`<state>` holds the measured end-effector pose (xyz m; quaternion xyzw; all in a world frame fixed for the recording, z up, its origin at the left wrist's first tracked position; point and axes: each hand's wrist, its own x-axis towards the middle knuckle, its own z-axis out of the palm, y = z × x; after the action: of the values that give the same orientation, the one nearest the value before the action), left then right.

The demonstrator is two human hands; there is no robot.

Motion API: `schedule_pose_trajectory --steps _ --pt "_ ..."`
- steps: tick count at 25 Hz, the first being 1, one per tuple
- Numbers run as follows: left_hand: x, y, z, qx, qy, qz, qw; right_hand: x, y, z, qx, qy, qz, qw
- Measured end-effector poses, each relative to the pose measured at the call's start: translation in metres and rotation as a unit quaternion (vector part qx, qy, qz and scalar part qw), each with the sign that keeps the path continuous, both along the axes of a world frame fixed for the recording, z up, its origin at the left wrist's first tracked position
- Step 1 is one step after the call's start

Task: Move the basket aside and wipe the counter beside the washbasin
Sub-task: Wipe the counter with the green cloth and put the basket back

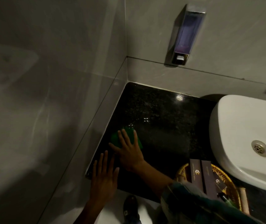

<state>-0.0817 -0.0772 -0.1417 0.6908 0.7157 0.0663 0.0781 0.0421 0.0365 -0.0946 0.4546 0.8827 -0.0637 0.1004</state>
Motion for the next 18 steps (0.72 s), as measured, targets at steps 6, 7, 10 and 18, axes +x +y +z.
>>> schedule_pose_trajectory --steps 6,7,10,18 --pt "0.001 0.002 -0.003 0.010 -0.001 0.007 1.000 0.070 0.109 -0.002 -0.001 0.025 -0.160 0.987" --pt "0.002 0.002 -0.003 0.013 -0.007 0.009 1.000 0.096 0.118 -0.003 -0.033 0.047 -0.219 0.974" --pt "0.011 0.018 0.005 0.012 -0.034 0.017 0.999 0.152 0.104 -0.010 -0.078 0.107 -0.364 0.922" --pt "0.049 0.119 0.014 0.035 -0.058 0.037 0.997 0.045 0.072 -0.031 -0.041 0.101 -0.124 0.986"
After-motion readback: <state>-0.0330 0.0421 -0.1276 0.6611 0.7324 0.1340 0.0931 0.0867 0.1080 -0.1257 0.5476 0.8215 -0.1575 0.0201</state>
